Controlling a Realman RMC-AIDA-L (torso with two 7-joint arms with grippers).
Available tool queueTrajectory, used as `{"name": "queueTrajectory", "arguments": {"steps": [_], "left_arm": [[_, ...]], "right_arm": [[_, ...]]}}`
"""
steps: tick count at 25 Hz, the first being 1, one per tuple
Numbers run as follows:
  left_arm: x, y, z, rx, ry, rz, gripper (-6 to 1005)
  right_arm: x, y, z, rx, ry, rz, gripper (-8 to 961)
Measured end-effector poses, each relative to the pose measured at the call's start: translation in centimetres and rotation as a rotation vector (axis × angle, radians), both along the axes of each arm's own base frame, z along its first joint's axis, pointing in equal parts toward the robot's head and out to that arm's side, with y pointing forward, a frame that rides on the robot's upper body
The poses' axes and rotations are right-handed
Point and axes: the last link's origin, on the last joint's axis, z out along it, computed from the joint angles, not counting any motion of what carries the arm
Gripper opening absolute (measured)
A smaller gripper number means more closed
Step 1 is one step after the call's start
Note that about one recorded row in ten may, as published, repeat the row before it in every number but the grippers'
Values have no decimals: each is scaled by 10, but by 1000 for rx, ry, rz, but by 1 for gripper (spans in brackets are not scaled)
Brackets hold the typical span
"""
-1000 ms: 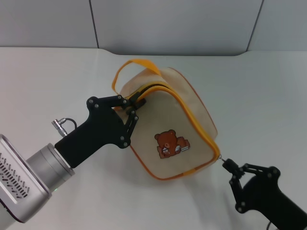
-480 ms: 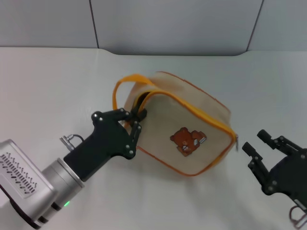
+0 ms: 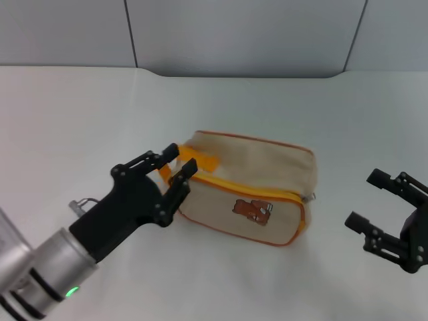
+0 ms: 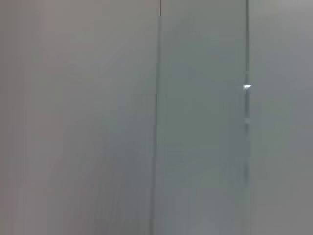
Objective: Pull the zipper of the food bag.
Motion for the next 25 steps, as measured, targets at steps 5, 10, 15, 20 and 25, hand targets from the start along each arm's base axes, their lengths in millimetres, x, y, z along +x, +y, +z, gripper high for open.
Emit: {"name": "queueTrajectory", "arguments": {"steps": [5,10,15,20,25], "left_arm": [[-10,-13,15,-126,28,-118,473],[-19,-32,31,-322,100,-262,583],[-25,-34,42,-447,142,-270,694],[-24,-34,43,-445,138,-281,802],[-22,-33,43,-444,138,-288,824]], "right_arm": [[-12,6,10,-216,-36,116,679],[-19,16,10,-347,-85,159,819],[-23,20,9,-393,-115,183,837],[-25,20,6,-405,-119,189,837],[-24,19,6,-407,-118,186,837]]}}
